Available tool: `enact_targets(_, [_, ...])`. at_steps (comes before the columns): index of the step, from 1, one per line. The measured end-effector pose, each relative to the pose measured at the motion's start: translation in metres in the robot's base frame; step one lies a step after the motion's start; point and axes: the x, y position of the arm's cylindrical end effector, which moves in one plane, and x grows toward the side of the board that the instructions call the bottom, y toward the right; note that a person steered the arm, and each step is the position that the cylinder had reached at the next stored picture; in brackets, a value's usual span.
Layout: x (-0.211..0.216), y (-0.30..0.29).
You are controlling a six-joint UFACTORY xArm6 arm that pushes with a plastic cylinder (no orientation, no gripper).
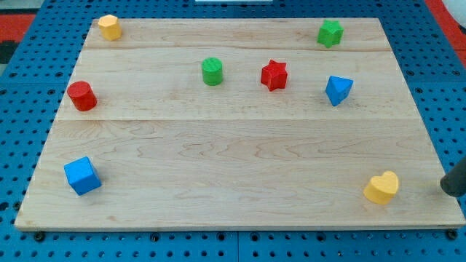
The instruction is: Move the yellow heart parallel to the yellow hexagon
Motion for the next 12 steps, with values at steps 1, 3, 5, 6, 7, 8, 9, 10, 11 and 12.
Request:
enact_targets(1, [-0.012,-0.06])
enact_targets(3, [0.005,-0.103])
enact_targets(5, [0.0,-0.216])
enact_targets(6, [-0.004,-0.243])
enact_targets(7, [-0.009,-0.27])
enact_targets(8, [-0.015,-0.289])
enact_targets(9, [-0.015,-0.299])
enact_targets(10, [-0.015,-0.292])
enact_targets(11, [-0.06,-0.298])
enact_targets(12, [-0.107,-0.354])
